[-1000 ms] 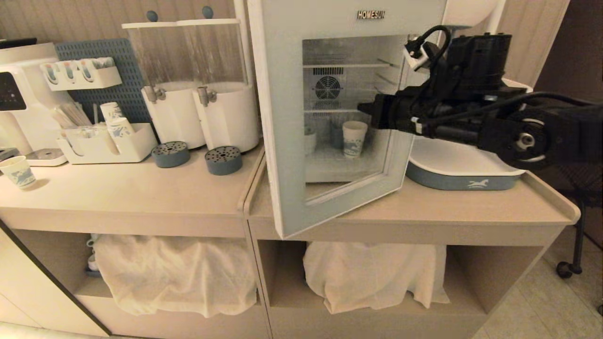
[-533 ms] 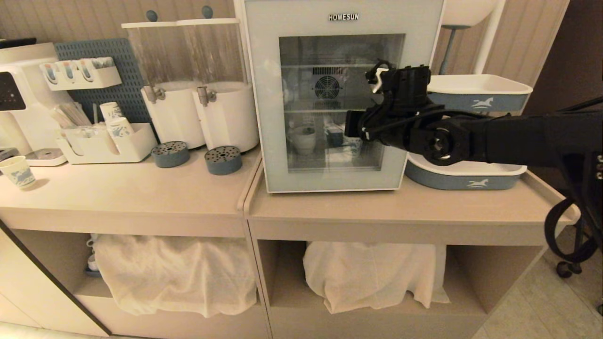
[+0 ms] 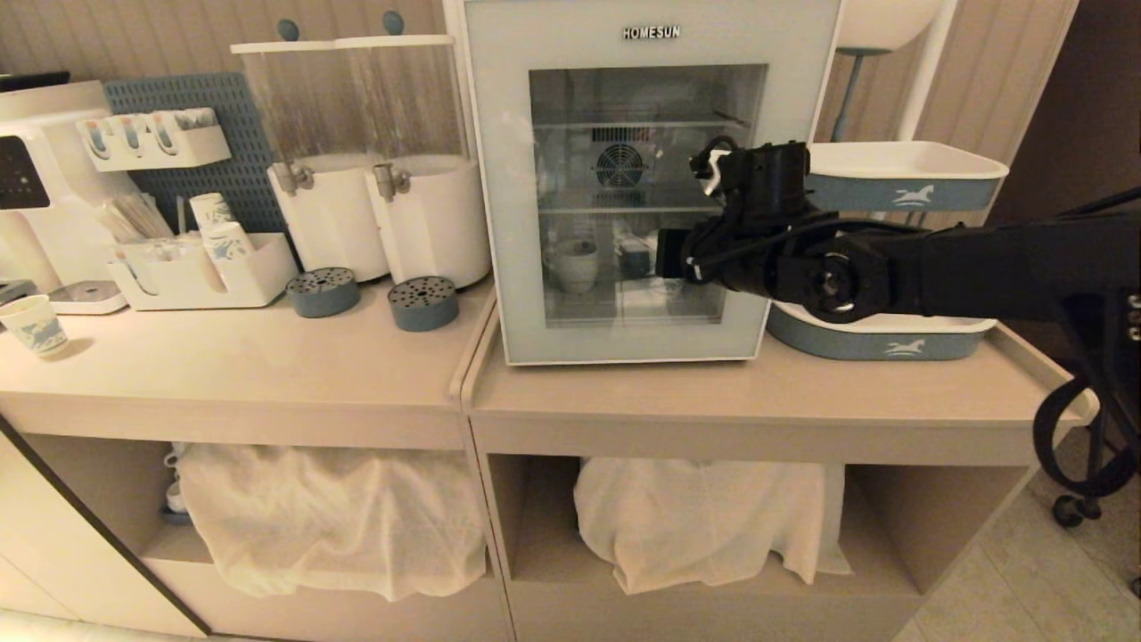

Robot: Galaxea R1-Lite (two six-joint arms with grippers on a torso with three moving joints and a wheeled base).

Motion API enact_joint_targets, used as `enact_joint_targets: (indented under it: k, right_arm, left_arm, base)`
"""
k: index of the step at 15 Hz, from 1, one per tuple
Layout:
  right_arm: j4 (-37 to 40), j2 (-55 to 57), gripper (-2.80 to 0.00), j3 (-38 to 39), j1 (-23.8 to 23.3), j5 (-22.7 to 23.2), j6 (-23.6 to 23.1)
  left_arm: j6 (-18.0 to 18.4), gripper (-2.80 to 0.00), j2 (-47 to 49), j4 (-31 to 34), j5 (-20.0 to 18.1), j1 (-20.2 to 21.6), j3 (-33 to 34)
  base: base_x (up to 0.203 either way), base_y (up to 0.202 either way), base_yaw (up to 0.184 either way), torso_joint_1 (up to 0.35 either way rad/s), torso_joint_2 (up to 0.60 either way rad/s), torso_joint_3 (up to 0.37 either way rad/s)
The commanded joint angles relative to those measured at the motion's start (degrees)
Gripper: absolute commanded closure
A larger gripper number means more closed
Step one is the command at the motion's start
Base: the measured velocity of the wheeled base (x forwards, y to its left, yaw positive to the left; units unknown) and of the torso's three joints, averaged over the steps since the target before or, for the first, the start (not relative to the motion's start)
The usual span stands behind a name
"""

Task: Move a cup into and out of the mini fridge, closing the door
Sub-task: Close the freezer door, then open the freezer door

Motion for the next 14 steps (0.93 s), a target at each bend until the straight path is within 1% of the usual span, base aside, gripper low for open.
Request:
enact_joint_targets:
  k: [1,3,5,6,8,10,11,14]
  right_arm:
    - [-0.18,-6.52,0.00,5.07,-0.47,0.18,-0.06]
    - [-0.33,-14.24,0.00,11.51,-1.99,1.40,-0.13]
    - [-0.31,-22.58,0.00,17.52,-4.83,2.28,-0.08]
    - [-0.16,-26.62,0.00,20.24,-6.95,2.49,-0.05]
    - [0.07,-36.03,0.00,26.69,-12.63,2.48,0.06]
    - [0.16,-44.83,0.00,33.48,-17.62,1.31,0.33]
    - [0.19,-49.96,0.00,37.25,-19.24,0.42,0.69]
    - [1.12,-66.29,0.00,47.46,-21.36,-2.30,1.89]
  left_arm:
    - [-0.02,0.00,0.09,0.00,0.00,0.00,0.00]
    - [-0.02,0.00,0.09,-0.07,0.00,0.00,0.00]
    - [-0.02,0.00,0.09,-0.09,0.00,0.00,0.00]
    - [-0.02,0.00,0.09,0.00,0.00,0.00,0.00]
    - [-0.02,0.00,0.09,0.00,0.00,0.00,0.00]
    - [-0.02,0.00,0.09,0.00,0.00,0.00,0.00]
    - [-0.02,0.00,0.09,0.00,0.00,0.00,0.00]
    - [-0.02,0.00,0.09,-0.09,0.00,0.00,0.00]
  base:
    - [0.000,0.000,0.000,0.000,0.00,0.000]
    - [0.000,0.000,0.000,0.000,0.00,0.000]
    - [0.000,0.000,0.000,0.000,0.00,0.000]
    - [0.000,0.000,0.000,0.000,0.00,0.000]
    - [0.000,0.000,0.000,0.000,0.00,0.000]
    - [0.000,0.000,0.000,0.000,0.00,0.000]
    - [0.000,0.000,0.000,0.000,0.00,0.000]
    - [0.000,0.000,0.000,0.000,0.00,0.000]
